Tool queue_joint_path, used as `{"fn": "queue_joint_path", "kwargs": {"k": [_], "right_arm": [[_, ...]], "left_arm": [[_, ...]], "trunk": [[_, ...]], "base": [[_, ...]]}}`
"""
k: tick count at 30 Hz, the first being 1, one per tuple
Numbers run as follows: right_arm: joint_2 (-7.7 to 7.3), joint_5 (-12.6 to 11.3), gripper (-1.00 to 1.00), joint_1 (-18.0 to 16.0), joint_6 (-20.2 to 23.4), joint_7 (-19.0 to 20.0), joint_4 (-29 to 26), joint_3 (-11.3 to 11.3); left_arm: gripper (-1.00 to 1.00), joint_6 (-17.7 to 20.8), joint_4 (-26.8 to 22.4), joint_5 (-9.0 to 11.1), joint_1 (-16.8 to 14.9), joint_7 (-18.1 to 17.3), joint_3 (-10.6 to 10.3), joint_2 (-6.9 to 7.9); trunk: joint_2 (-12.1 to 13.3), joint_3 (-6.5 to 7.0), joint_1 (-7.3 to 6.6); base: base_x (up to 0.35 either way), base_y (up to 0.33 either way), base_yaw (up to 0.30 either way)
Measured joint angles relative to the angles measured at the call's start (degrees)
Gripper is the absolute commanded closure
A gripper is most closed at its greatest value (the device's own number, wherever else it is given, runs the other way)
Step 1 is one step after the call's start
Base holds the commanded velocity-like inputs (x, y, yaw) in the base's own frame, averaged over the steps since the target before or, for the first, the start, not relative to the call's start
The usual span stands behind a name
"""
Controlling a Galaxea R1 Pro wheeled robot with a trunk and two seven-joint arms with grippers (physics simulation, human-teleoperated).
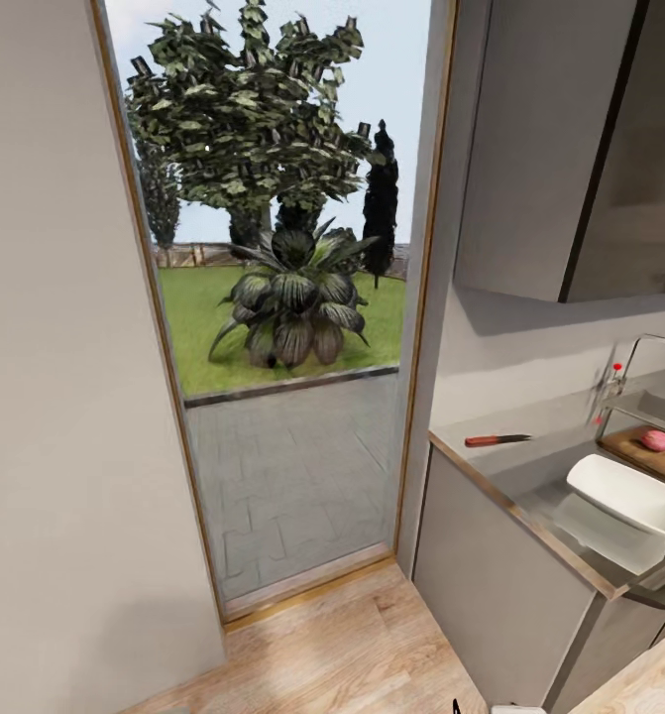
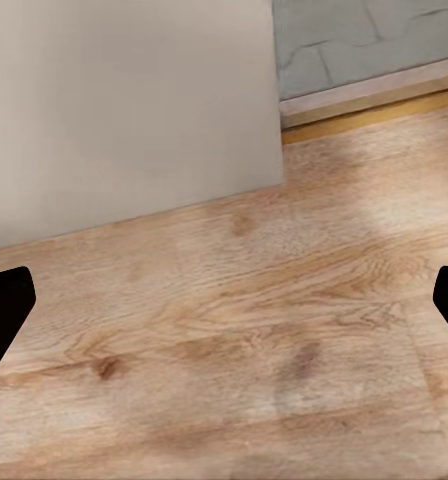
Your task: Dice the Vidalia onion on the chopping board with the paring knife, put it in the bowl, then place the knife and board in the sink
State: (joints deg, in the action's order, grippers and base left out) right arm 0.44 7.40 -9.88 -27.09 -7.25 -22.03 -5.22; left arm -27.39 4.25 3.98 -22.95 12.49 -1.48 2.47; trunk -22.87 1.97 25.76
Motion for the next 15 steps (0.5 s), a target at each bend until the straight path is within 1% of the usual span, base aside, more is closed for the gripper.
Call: {"fn": "queue_joint_path", "kwargs": {"k": [3, 6, 7, 9, 11, 12, 13, 14, 15], "right_arm": [[0.11, 0.0, -1.00, 0.0, 0.3, -0.3, 0.2, -0.1], [0.90, 0.1, -1.00, 0.0, 1.0, -1.1, 0.0, 0.0], [1.44, 0.1, -1.00, 0.0, 1.6, -2.1, -0.4, 0.0], [2.74, 0.3, -1.00, 0.0, 4.3, -5.6, -3.2, 0.1], [3.36, 0.3, -1.00, 0.0, 6.5, -7.4, -5.7, 0.1], [4.02, 0.5, -1.00, 0.0, 9.3, -8.7, -8.8, 0.2], [4.42, 0.6, -1.00, 0.0, 11.0, -9.3, -10.7, 0.2], [5.28, 1.1, -1.00, 0.0, 14.7, -10.1, -14.3, 0.5], [5.78, 1.3, -1.00, 0.0, 16.9, -10.4, -16.3, 0.7]], "left_arm": [[-1.00, 0.0, 0.0, 0.0, 0.0, 0.0, 0.0, -0.27], [-1.00, 0.1, 0.0, 0.0, 0.0, 0.0, 0.0, -0.52], [-1.00, 0.1, 0.0, 0.0, 0.0, 0.0, 0.0, -0.59], [-1.00, 0.6, 0.0, 0.0, 0.0, 0.0, 0.0, -0.75], [-1.00, 1.0, 0.0, 0.0, 0.0, 0.0, 0.0, -0.88], [-1.00, 1.4, 0.0, 0.0, 0.0, 0.0, 0.0, -0.99], [-1.00, 1.6, 0.0, 0.0, 0.0, 0.0, 0.0, -1.04], [-1.00, 2.1, 0.0, 0.0, 0.0, -0.1, 0.0, -1.20], [-1.00, 2.3, 0.0, 0.0, 0.0, -0.1, 0.0, -1.28]], "trunk": [[0.0, 0.00, 0.00], [0.0, 0.00, 0.00], [0.0, 0.00, 0.00], [0.0, 0.00, 0.00], [0.0, 0.00, 0.00], [0.0, 0.01, 0.00], [0.0, 0.00, 0.00], [0.0, 0.01, 0.00], [0.0, 0.00, 0.00]], "base": [[0.000, 0.000, 0.000], [0.000, 0.000, 0.000], [0.000, 0.000, 0.000], [0.000, 0.000, 0.000], [0.000, 0.000, 0.000], [0.000, 0.000, 0.000], [0.000, 0.000, 0.000], [0.000, 0.000, 0.000], [0.000, 0.000, 0.000]]}}
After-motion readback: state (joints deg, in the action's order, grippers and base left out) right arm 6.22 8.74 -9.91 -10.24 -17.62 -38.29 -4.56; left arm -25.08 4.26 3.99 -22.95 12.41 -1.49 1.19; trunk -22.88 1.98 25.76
